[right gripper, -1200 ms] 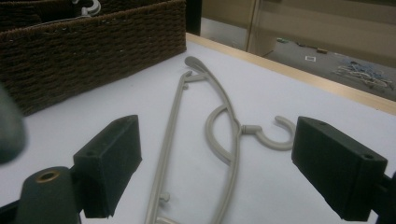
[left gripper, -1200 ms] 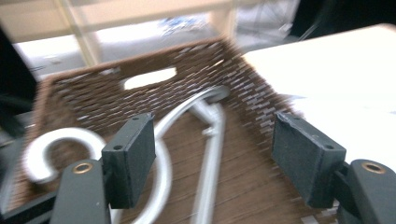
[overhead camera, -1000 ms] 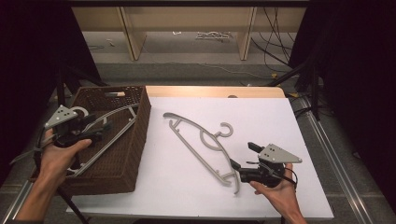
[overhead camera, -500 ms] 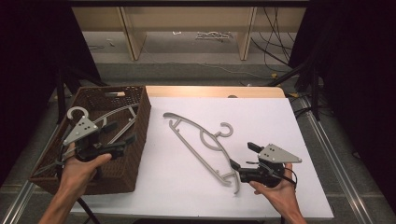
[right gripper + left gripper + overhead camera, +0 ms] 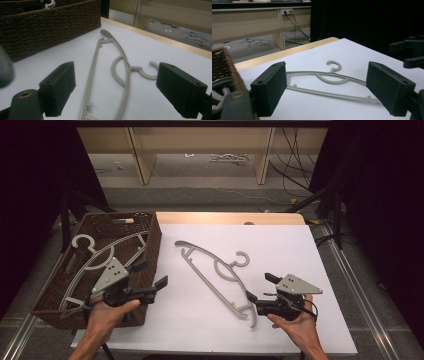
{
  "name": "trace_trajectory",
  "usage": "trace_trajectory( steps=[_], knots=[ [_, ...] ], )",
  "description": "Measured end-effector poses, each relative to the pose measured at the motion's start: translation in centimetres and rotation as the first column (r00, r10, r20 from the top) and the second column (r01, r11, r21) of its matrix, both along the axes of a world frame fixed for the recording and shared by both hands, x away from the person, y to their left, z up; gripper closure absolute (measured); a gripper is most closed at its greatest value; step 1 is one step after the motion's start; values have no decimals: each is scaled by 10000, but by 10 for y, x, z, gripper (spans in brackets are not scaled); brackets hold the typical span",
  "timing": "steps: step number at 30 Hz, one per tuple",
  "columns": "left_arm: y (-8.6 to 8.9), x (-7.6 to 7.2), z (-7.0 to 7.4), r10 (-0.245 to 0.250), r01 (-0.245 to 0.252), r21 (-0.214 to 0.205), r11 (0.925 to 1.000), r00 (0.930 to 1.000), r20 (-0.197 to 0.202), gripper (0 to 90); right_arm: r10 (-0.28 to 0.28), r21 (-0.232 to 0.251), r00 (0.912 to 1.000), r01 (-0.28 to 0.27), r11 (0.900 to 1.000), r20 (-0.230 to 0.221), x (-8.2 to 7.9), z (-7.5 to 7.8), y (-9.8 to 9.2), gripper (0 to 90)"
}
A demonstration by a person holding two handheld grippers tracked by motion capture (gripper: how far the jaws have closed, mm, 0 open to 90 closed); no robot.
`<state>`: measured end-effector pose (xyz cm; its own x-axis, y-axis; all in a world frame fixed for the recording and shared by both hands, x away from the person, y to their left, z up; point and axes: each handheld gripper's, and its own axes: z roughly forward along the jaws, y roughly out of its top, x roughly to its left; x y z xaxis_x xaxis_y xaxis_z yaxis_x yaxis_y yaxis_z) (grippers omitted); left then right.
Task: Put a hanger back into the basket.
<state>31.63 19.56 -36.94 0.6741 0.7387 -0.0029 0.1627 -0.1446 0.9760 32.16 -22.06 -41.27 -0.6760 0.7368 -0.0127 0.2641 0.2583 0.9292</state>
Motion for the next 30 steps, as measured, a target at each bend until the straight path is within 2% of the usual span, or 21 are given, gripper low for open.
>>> trace_trajectory(
  steps=[3,4,5,9,11,13,16,18,21,23,24,30],
  knots=[
    [-6,-5,-5,-137,137,89,9999,9999,38,163,12,54,10000,-12,10000,32,0,-1,1,167],
    [-8,-7,-6,-156,155,-130,9998,9999,-44,163,-8,-33,10000,8,10000,-18,0,-1,0,167],
    [-8,-7,-7,-165,165,-9,9999,9999,-17,163,-23,-12,9999,23,10000,-126,-1,-1,0,167],
    [-10,-9,-10,-76,76,0,10000,9999,100,163,-7,-17,9998,7,10000,-189,-1,-1,1,167],
    [-10,-10,-13,-102,102,24,9999,9997,213,163,-30,9,9999,30,10000,-106,-1,-1,1,167],
    [-12,-12,-17,-146,145,8,9999,9997,195,163,-13,-24,9999,13,10000,-164,-1,-1,1,167],
    [-15,-14,-21,-248,246,63,9997,9995,200,163,30,18,10000,-30,10000,8,0,-3,2,167],
    [-19,-16,-28,-331,329,110,9994,9993,159,163,22,-82,9997,-24,10000,-225,-1,-2,2,167],
    [-22,-16,-36,-375,372,210,9991,9992,108,163,99,-70,9999,-99,9999,-50,0,-4,3,167],
    [-23,-16,-40,-358,359,204,9991,9994,-27,163,69,-98,9997,-71,9999,-230,-1,-4,3,167],
    [-23,-16,-42,-404,404,312,9987,9992,-5,163,123,-50,9999,-124,9999,-92,1,-5,3,167],
    [-23,-17,-50,-343,342,152,9993,9994,56,163,105,-183,9995,-110,9998,-292,1,-5,2,167]
  ],
)
